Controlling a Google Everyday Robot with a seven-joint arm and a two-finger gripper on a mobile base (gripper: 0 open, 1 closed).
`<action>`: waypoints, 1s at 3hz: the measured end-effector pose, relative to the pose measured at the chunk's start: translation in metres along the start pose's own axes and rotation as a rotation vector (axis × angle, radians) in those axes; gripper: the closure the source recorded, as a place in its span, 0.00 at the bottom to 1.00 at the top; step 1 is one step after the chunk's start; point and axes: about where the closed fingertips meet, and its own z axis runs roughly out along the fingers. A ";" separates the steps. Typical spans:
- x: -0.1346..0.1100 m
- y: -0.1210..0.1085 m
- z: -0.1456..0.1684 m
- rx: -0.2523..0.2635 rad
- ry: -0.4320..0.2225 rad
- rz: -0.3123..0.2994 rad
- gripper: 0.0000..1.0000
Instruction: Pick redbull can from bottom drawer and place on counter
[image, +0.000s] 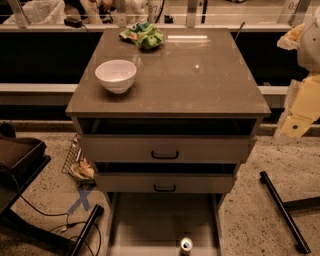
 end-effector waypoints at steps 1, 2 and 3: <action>0.000 0.000 0.000 0.000 0.000 0.000 0.00; 0.003 0.001 0.011 -0.025 -0.035 0.016 0.00; 0.021 0.010 0.053 -0.091 -0.151 0.059 0.00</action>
Offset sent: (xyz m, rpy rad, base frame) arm 0.0096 -0.0061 -0.0439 0.1527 0.0752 0.0049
